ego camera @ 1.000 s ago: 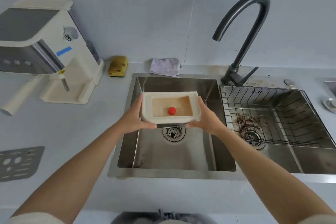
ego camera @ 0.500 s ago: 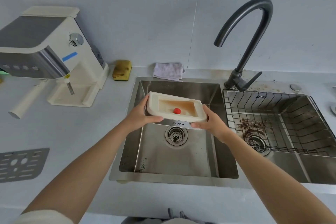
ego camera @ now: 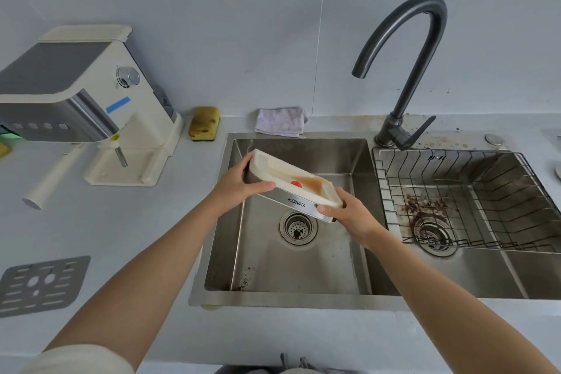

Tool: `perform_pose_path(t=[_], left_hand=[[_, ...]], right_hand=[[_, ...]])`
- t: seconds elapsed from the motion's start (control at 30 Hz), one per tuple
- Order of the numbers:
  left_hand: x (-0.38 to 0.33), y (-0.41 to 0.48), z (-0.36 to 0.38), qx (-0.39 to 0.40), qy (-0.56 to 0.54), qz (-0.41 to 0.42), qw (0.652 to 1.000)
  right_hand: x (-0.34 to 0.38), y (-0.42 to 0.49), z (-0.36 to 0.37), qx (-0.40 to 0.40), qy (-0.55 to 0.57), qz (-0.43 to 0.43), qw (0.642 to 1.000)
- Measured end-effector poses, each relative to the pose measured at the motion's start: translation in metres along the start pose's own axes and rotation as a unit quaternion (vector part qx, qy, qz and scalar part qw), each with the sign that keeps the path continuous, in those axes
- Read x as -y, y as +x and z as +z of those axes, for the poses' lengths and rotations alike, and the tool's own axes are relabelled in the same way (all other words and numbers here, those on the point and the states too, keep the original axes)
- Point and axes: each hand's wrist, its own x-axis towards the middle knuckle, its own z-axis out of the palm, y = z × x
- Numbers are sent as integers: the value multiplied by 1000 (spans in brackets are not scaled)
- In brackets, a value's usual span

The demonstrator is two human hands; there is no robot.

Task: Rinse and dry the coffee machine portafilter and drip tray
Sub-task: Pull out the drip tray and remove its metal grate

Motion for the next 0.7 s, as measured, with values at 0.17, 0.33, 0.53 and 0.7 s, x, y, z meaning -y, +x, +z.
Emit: perform_pose_path(t=[0.17, 0.33, 0.53, 0.7], left_hand=[[-9, 5, -1, 4, 2, 3, 1000], [-16, 12, -1, -3, 25, 6, 1000], [-21, 24, -2, 4, 64, -17, 998], [-29, 32, -1, 11, 104, -50, 993]], right_hand=[[-7, -1, 5, -11, 50, 10, 999], [-11, -5, 11, -7, 85, 23, 996], [-15, -7, 20, -2, 133, 74, 988], [-19, -7, 28, 14, 161, 118, 980]])
